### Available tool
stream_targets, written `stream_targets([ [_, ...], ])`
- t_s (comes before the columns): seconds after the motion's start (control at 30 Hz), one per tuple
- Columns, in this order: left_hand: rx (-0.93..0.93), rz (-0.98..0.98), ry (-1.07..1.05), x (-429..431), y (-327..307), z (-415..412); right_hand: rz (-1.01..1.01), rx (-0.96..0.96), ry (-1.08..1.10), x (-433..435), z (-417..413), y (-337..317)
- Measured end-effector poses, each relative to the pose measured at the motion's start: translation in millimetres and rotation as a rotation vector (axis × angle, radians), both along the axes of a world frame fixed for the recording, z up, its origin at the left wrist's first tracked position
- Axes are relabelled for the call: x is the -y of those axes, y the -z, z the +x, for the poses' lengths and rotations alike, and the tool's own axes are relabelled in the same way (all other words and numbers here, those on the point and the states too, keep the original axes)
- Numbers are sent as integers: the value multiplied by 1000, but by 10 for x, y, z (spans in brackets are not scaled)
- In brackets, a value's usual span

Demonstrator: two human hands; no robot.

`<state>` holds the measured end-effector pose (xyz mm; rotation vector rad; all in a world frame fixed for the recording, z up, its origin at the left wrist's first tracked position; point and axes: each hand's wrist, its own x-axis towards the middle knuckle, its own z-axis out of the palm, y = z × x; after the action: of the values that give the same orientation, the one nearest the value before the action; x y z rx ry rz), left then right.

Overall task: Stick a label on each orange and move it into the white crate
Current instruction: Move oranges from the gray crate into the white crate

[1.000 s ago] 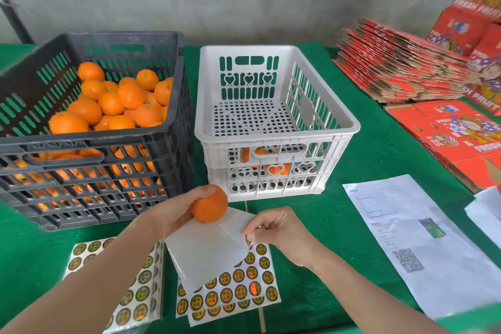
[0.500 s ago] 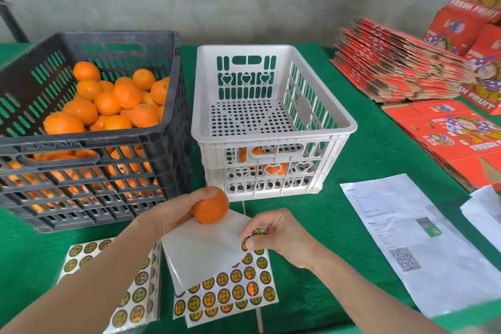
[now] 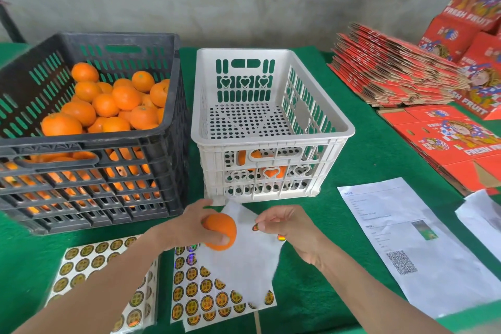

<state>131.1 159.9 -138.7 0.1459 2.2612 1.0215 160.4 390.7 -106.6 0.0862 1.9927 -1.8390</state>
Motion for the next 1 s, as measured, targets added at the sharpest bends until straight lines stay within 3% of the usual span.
stream_targets([
  [0.07, -97, 25, -12, 11, -30, 43, -6, -31, 44, 37, 9, -1],
  [0.17, -137, 316, -91, 18, -118, 121, -38, -97, 68, 107, 20, -44],
  [0.27, -177, 465, -164, 29, -174, 158, -64, -197, 21, 191, 7, -160],
  [0.53, 294, 1153, -549, 11, -347, 201, -43, -387, -83, 325, -23, -387],
  [1.0, 239, 964, -477, -68, -469, 210, 329, -611, -83, 526, -36, -465],
])
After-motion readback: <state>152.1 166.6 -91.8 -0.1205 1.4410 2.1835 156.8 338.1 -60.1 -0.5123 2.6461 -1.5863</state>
